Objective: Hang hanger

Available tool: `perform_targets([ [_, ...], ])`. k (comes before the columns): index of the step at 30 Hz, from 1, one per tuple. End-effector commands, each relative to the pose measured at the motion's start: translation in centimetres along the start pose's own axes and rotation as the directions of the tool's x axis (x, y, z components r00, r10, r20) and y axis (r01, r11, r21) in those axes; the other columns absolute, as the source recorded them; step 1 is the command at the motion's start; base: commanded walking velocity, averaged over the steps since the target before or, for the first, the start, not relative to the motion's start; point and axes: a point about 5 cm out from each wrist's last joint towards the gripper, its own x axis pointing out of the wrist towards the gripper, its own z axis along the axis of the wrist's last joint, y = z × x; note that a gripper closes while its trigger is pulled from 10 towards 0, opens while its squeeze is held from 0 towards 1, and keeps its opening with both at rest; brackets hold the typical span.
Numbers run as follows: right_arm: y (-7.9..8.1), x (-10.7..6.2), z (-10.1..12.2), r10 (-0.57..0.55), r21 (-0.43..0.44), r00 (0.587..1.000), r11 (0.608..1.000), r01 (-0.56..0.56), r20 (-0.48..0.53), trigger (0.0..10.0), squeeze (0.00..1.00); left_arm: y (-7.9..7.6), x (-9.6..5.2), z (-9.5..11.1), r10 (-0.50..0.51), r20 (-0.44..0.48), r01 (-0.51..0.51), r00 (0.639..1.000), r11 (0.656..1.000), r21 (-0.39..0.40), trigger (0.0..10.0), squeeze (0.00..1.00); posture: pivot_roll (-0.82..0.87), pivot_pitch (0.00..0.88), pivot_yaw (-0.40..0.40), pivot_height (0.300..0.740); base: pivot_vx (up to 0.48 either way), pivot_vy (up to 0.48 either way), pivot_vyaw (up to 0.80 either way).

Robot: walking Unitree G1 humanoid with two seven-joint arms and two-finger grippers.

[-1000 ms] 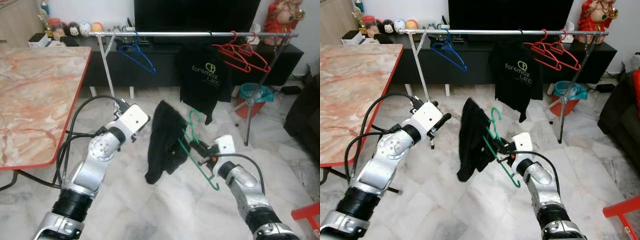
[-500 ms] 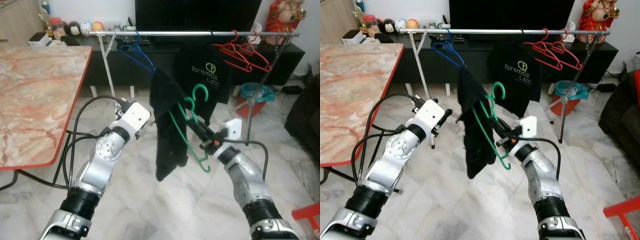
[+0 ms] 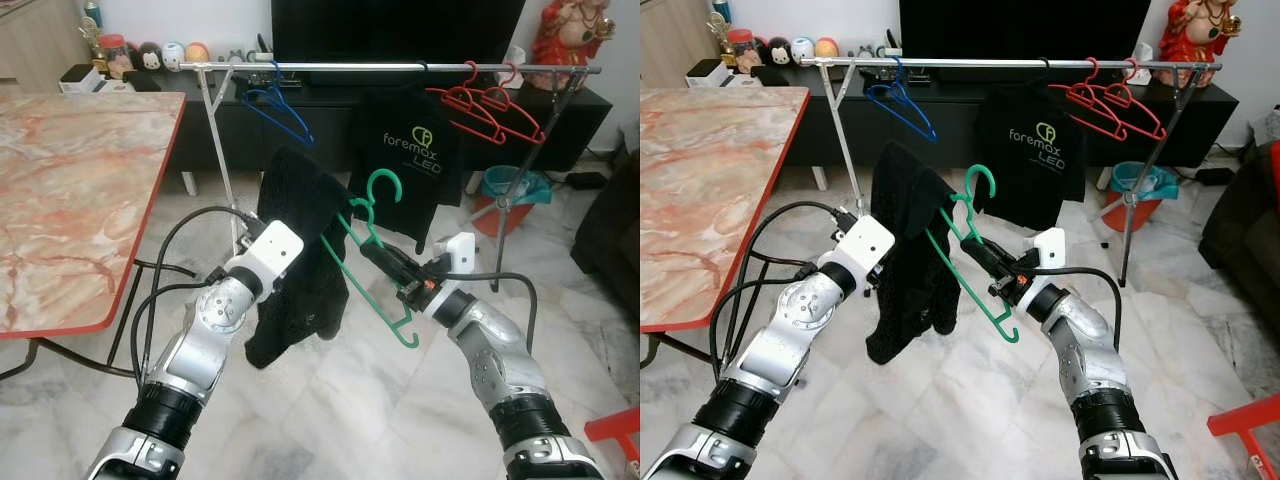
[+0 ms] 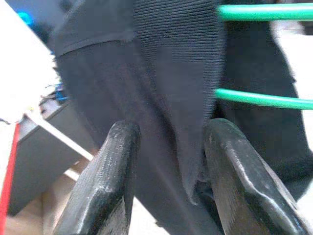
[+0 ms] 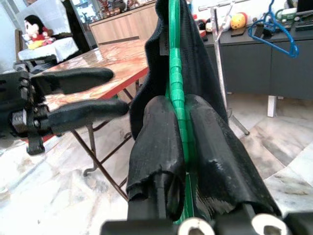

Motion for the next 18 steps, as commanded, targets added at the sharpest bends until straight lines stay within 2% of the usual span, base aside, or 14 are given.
perform_targets([
  [1,0.5,1.1,1.9,0.05,-0.04,0.997,0.998,-0.048,0.056,0.0,0.0,-1.0,0.1,0.7,-0.073,0.035,0.073,0.997,0.997,-0.002,10.0,0.0,0.11,0.0,-0.055,0.74,0.0,0.0,0.0],
  [6,0.8,1.3,1.7,0.064,-0.039,0.997,0.997,-0.062,0.045,0.0,0.0,-1.5,0.3,1.3,-0.102,0.056,0.101,0.993,0.995,0.013,10.0,0.0,0.12,0.0,-0.052,0.74,0.0,0.0,0.0],
  [10,1.2,1.5,1.8,0.092,-0.034,0.995,0.995,-0.091,0.041,0.0,0.0,-1.0,1.0,1.7,-0.019,0.039,0.019,0.999,1.0,0.011,10.0,0.0,0.12,0.0,-0.049,0.74,0.0,0.0,0.0],
  [14,1.4,1.5,1.5,0.1,-0.033,0.995,0.995,-0.099,0.031,0.0,0.0,-0.7,1.4,1.9,0.04,0.026,-0.041,0.999,0.998,0.046,10.0,0.0,0.12,0.0,-0.044,0.74,0.0,0.0,0.0],
  [18,1.6,1.6,1.4,0.107,-0.027,0.994,0.994,-0.106,0.033,0.0,0.0,-0.9,1.6,2.1,0.042,0.026,-0.043,0.999,0.998,0.034,10.0,0.0,0.11,0.0,-0.041,0.74,0.0,0.0,0.0],
])
